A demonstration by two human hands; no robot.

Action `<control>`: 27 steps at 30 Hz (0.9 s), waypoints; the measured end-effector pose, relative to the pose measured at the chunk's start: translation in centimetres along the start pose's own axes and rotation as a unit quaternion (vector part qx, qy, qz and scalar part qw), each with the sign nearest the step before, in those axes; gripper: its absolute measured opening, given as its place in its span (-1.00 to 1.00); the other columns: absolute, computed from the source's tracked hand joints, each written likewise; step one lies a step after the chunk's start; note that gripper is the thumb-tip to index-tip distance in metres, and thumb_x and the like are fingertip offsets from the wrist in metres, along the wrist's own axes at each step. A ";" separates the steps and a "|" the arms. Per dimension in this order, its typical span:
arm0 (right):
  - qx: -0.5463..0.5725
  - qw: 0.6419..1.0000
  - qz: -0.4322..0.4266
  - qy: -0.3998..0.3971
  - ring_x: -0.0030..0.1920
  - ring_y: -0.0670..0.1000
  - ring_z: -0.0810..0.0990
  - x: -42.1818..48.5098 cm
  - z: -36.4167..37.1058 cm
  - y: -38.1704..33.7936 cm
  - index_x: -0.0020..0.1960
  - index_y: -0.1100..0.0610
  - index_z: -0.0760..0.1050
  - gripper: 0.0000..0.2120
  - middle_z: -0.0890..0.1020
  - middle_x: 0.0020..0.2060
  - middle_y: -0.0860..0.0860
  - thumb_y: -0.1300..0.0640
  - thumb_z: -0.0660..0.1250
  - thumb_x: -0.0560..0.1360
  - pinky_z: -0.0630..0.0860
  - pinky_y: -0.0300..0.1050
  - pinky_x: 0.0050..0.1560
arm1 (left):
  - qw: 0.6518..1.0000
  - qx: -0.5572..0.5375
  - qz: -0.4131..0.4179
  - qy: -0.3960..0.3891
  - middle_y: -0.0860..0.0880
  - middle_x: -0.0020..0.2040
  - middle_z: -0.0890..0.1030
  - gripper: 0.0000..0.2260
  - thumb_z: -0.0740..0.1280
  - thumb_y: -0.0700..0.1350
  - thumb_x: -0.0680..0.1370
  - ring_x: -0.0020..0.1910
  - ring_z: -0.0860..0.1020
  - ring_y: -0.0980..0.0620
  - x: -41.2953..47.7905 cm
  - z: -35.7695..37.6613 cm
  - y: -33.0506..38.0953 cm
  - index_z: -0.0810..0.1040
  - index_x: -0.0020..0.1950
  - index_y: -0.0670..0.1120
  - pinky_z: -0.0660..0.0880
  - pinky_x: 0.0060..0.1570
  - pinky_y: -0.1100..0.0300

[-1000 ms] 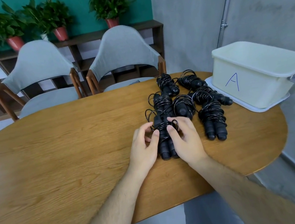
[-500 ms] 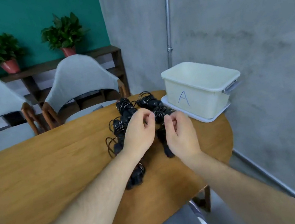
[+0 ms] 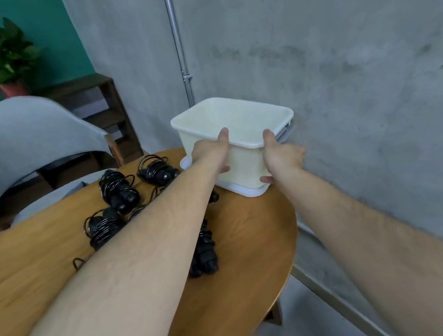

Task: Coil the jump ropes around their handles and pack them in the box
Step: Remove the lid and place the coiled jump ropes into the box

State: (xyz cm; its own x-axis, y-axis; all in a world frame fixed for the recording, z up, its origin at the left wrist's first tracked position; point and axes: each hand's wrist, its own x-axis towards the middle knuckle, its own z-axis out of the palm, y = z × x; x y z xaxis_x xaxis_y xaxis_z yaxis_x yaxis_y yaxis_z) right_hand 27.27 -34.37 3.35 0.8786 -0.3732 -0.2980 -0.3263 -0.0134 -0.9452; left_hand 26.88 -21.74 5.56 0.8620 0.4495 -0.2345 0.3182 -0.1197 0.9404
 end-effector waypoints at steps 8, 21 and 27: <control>0.059 0.992 -0.110 -0.016 -0.25 0.08 0.68 -0.1 1.1 1.4 0.00 0.21 0.56 -0.49 0.63 -0.28 -0.05 -0.14 0.32 0.21 0.69 0.11 -0.21 | 0.996 -0.091 0.004 0.013 0.01 -0.14 0.57 -0.85 0.32 -0.03 0.60 -0.11 0.71 -0.10 1.0 -0.2 -1.3 0.53 -0.06 -0.12 0.62 0.16 -0.03; 0.058 0.964 -0.221 -0.133 -0.17 0.04 0.64 -10.1 1.7 -1.8 -0.10 0.11 0.50 -0.81 0.61 -0.26 -0.07 0.00 0.35 0.43 0.66 0.20 -0.05 | 0.973 -0.199 0.076 0.087 -0.03 0.16 0.60 -0.89 0.36 -0.12 0.59 0.05 0.63 -0.04 -6.7 -10.7 -1.3 0.55 0.10 -0.07 0.63 0.07 0.13; 0.008 0.932 -0.235 -0.276 -0.12 0.01 0.65 -19.5 5.7 -0.6 -0.06 0.04 0.47 -0.77 0.61 -0.16 -0.05 -0.08 0.40 0.46 0.65 0.02 -0.14 | 0.960 -0.173 0.086 0.204 -0.01 0.14 0.66 -0.86 0.29 -0.15 0.61 0.10 0.65 -0.03 -11.7 -21.8 -3.3 0.56 0.15 -0.06 0.66 -0.08 0.16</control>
State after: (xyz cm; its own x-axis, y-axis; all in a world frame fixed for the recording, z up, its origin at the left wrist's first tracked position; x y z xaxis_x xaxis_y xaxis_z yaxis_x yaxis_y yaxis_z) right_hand 12.35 -21.84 8.97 0.9701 0.2051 0.1298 0.1406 -0.0390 -0.9893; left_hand 7.15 -7.37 10.60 0.6407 0.7676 -0.0199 -0.0256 0.0472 0.9986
